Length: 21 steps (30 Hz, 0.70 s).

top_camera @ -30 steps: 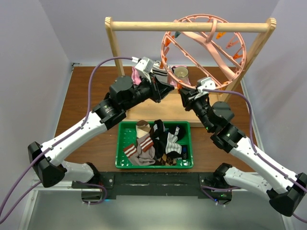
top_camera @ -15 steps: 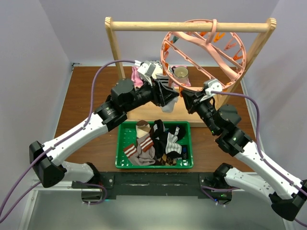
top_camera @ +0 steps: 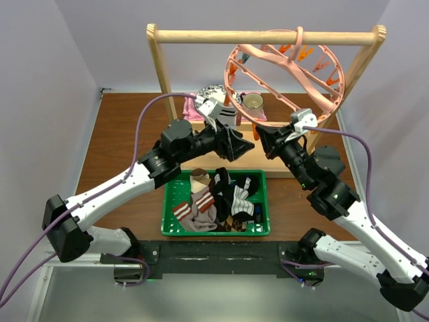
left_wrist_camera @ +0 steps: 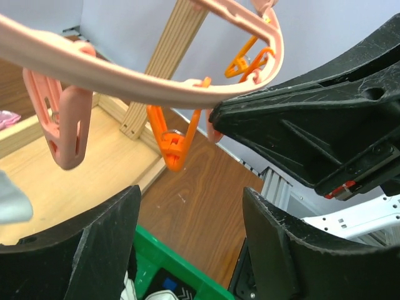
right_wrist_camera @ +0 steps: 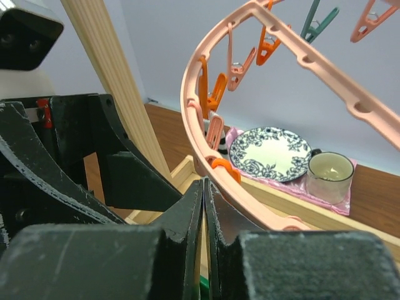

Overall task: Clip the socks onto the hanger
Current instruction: Open the clamp at the hanger.

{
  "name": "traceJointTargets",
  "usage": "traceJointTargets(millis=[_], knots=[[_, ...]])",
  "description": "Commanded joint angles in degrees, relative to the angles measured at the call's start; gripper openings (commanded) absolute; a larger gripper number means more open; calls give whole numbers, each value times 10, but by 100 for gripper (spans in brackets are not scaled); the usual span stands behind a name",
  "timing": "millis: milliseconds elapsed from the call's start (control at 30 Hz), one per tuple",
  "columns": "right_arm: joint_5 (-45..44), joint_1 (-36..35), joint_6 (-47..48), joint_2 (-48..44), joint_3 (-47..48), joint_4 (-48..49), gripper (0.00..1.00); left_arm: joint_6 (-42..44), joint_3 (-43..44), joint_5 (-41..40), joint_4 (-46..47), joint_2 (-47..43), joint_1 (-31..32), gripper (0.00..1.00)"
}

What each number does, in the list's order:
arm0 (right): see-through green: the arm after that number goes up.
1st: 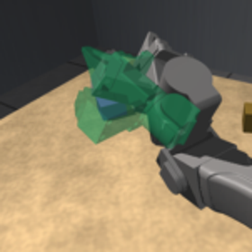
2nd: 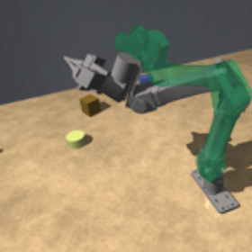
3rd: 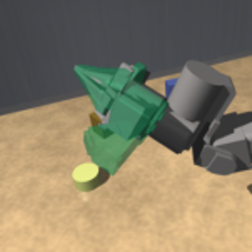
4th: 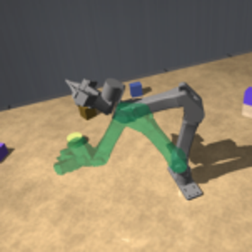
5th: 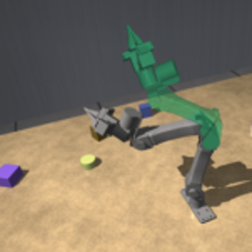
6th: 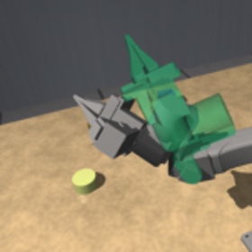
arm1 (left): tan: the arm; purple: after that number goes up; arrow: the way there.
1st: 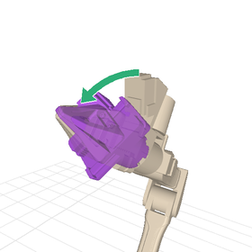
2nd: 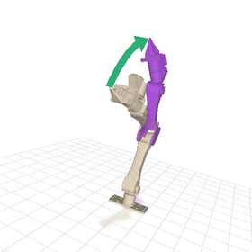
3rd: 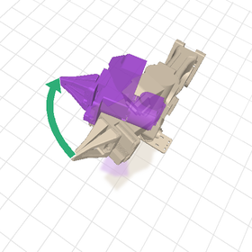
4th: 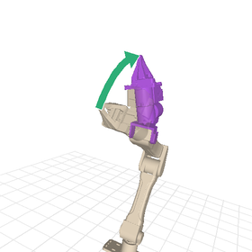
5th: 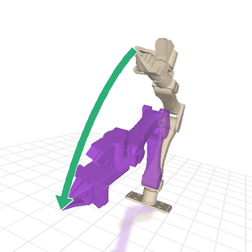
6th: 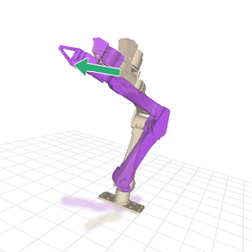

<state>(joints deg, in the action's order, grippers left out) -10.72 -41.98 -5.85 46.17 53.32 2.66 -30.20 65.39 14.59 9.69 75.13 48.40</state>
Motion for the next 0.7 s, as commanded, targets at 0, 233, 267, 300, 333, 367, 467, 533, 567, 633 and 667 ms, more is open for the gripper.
traceJointTargets(millis=[0,233,267,300,333,367,467,533,567,633,667], knots=[[-4,3,-7,-13,40,-8,8,33,13,7,56,12,5,71],[1,3,-14,-21,42,-10,8,66,26,-4,77,37,7,74],[1,3,-14,-22,45,-11,8,66,34,-9,77,41,6,78],[2,3,-15,-23,46,-12,8,67,38,-11,78,46,7,83],[2,3,-15,-26,47,-12,8,68,42,-11,79,48,7,86],[1,3,-15,-28,47,-13,8,67,49,-16,80,50,6,87],[-8,3,-12,-31,48,-14,9,67,62,-18,80,61,7,98],[-11,3,-11,-32,48,-14,8,62,69,-18,80,65,8,100],[-12,3,-11,-30,49,-14,8,60,76,-14,81,69,8,100],[-14,4,-10,-30,49,-14,8,58,84,-14,81,72,8,100],[-13,3,-9,-29,49,-13,8,57,91,-12,81,77,9,100]])
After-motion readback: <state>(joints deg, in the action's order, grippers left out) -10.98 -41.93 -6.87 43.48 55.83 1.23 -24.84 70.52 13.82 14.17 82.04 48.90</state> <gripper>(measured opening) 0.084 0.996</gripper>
